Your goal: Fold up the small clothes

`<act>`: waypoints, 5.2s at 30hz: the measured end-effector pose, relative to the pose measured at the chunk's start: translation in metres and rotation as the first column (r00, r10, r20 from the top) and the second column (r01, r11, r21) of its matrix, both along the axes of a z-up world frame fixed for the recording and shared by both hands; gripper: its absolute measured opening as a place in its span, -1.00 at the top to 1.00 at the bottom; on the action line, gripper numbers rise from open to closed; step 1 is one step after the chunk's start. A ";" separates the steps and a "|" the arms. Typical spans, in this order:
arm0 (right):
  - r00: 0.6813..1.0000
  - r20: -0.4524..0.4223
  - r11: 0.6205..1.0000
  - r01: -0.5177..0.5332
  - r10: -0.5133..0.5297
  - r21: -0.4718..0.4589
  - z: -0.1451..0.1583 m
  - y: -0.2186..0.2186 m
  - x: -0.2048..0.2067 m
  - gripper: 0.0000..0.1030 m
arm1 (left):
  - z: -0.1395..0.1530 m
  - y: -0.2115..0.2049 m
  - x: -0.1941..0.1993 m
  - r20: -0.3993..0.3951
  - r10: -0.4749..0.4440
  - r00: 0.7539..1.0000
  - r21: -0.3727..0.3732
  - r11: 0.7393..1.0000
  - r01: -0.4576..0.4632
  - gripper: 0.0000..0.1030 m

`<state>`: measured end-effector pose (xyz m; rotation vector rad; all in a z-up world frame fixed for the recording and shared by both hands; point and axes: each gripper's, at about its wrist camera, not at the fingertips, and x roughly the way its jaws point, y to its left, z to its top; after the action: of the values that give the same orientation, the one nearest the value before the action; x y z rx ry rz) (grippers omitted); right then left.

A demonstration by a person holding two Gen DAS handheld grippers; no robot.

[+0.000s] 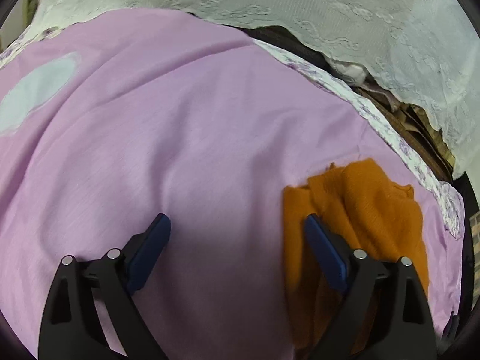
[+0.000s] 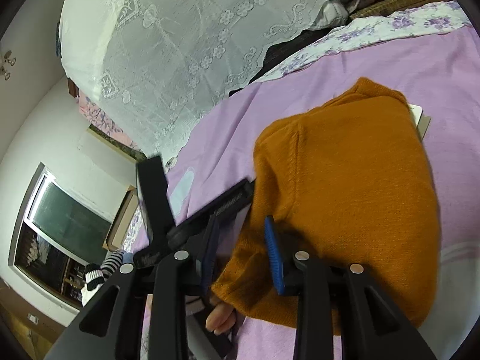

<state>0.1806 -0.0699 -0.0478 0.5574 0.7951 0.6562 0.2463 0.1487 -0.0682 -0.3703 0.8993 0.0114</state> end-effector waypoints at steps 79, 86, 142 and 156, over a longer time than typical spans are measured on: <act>0.991 0.013 0.916 -0.115 0.131 -0.385 0.022 0.032 0.102 0.52 | -0.002 -0.049 -0.075 0.004 -0.187 0.982 -0.018 0.982 0.187 -0.92; 0.984 0.175 0.895 0.070 0.009 -0.441 0.027 -0.029 0.026 0.51 | 0.004 -0.024 -0.066 0.018 -0.047 0.999 -0.027 0.998 0.048 -0.92; 0.990 -0.046 0.984 0.127 -0.133 -0.121 -0.036 -0.094 0.039 -0.49 | -0.006 -0.050 -0.026 0.025 -0.247 0.969 -0.197 0.949 0.247 -0.91; 0.988 0.153 0.988 -0.001 0.025 -0.157 0.016 -0.018 0.008 0.26 | 0.049 -0.042 -0.073 0.176 -0.207 0.962 -0.004 0.977 0.211 0.44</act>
<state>0.1883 -0.0878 -0.0317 0.3545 0.6980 0.6345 0.1738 0.1070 -0.0193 -0.2910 0.7614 -0.2236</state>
